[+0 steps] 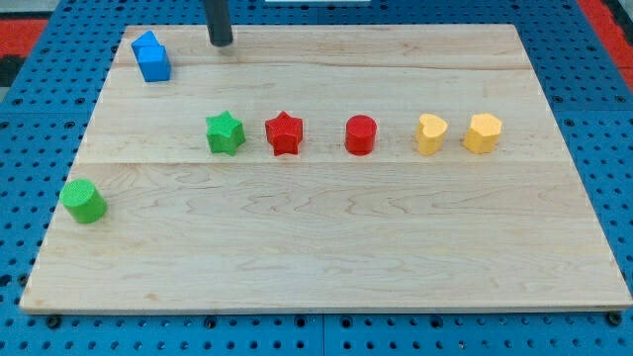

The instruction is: Push blue triangle to the line of blocks

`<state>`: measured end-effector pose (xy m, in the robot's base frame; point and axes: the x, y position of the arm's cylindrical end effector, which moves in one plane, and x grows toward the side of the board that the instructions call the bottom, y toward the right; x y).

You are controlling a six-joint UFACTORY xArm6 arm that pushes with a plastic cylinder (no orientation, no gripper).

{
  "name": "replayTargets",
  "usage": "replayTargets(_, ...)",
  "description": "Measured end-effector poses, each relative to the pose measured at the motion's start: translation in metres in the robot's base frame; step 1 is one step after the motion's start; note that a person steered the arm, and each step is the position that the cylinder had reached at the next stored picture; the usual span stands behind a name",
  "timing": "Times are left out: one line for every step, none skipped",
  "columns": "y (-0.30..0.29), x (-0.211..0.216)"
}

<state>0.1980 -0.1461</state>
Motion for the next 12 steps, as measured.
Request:
replayTargets(-0.049,-0.004)
replayTargets(-0.099,0.000)
replayTargets(-0.085,0.036)
replayTargets(-0.049,0.083)
replayTargets(-0.034,0.116)
replayTargets(-0.024,0.140)
replayTargets(-0.023,0.159)
replayTargets(-0.028,0.139)
replayTargets(-0.035,0.138)
replayTargets(-0.060,0.139)
replayTargets(-0.073,0.150)
replayTargets(-0.061,0.175)
